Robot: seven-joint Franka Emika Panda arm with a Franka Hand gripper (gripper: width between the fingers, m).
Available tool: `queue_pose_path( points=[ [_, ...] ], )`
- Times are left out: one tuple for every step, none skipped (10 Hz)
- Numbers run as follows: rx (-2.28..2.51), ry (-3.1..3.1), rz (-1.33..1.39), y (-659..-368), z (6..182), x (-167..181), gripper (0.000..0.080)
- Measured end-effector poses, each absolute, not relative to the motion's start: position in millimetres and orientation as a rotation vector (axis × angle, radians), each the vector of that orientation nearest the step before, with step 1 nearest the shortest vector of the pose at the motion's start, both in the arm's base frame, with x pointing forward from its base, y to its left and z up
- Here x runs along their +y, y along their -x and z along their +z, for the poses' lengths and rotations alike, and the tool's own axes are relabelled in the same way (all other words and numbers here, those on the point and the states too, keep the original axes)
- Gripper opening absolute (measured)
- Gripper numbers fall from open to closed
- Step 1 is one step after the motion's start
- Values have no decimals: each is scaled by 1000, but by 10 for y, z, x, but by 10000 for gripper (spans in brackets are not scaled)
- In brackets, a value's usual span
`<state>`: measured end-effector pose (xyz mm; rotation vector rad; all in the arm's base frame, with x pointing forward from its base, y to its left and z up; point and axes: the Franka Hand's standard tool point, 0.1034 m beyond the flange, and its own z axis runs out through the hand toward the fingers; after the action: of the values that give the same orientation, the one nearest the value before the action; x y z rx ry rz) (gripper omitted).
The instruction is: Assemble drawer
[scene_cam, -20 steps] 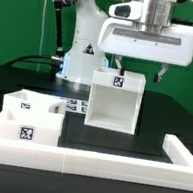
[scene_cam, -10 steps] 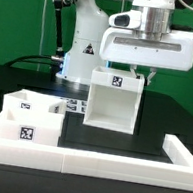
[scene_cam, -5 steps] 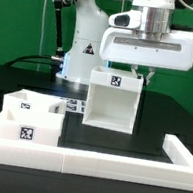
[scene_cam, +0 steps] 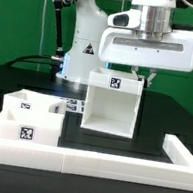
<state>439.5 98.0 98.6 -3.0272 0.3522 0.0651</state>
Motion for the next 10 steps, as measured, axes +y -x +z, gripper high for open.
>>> queue_pose_path(
  points=[
    [364,3019,46,-4557,985,969,38],
    [374,3012,31,-4688,987,963,38],
    [382,3006,16,-4820,988,965,38],
    [388,2999,0,-4942,990,967,38],
    [396,2995,-11,-5028,988,969,38],
    [405,2987,-27,-5147,991,981,39],
    [413,2980,-42,-5267,994,996,41],
    [419,2975,-55,-5371,994,994,41],
    [431,2969,-69,-5481,996,984,42],
    [446,2963,-79,-5561,995,985,43]
  ],
)
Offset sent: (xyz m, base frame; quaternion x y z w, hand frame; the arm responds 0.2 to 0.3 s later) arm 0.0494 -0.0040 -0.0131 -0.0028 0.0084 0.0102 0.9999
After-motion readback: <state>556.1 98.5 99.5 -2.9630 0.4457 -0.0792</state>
